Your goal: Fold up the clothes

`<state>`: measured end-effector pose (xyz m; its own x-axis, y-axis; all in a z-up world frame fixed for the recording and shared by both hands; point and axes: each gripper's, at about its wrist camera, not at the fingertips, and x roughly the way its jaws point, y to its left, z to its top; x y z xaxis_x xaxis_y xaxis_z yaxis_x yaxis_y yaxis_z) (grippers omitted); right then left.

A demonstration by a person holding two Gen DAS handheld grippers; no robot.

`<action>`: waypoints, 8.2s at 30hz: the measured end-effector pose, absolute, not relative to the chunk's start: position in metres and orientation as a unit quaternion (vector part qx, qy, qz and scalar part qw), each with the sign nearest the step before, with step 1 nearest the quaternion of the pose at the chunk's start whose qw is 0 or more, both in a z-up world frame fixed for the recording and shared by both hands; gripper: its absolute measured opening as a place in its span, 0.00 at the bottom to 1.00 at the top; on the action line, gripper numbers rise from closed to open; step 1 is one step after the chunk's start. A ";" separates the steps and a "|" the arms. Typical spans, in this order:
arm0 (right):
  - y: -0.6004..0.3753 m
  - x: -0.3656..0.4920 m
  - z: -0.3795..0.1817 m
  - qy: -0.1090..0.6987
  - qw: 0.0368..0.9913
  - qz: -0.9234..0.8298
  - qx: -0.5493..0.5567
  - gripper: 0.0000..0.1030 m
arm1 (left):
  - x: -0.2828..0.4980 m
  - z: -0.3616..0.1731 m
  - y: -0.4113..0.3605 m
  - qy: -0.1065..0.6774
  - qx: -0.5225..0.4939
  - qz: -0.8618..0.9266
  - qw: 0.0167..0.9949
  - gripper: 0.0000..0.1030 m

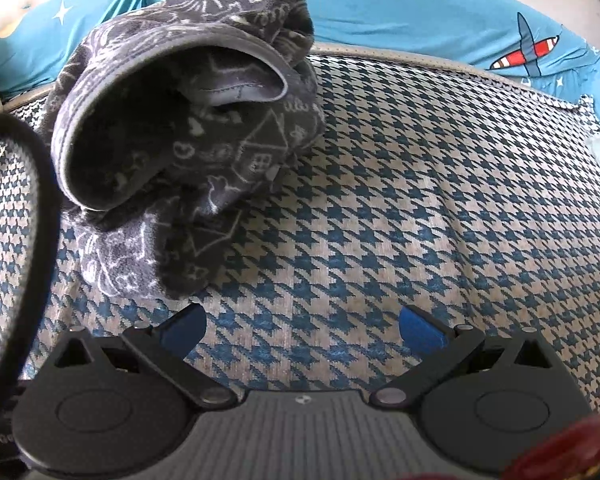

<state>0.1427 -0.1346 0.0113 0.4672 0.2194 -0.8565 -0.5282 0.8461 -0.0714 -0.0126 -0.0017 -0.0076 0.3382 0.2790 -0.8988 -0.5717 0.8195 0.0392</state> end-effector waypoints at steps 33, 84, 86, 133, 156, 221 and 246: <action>-0.152 0.139 0.013 0.454 0.855 0.189 -0.166 1.00 | 0.000 -0.007 -0.006 0.507 -0.145 0.267 0.807 1.00; -0.144 0.141 0.034 0.439 0.859 0.238 -0.113 0.91 | -0.010 0.015 0.018 0.469 -0.151 0.282 0.823 1.00; -0.145 0.142 0.037 0.434 0.862 0.237 -0.106 0.91 | -0.009 0.014 0.020 0.469 -0.153 0.283 0.822 1.00; -0.152 0.186 0.025 0.425 0.865 0.258 -0.073 0.40 | 0.032 -0.004 0.062 0.467 -0.135 0.259 0.834 1.00; -0.112 0.222 0.010 0.403 0.856 0.324 -0.017 0.66 | 0.045 -0.025 0.065 0.475 -0.141 0.266 0.827 1.00; -0.057 0.176 0.045 0.314 0.852 0.418 0.028 0.23 | -0.020 0.010 0.153 0.390 -0.197 0.414 0.798 1.00; 0.006 0.047 0.017 0.292 0.699 0.625 -0.188 0.27 | -0.039 0.018 0.165 0.375 -0.202 0.402 0.811 1.00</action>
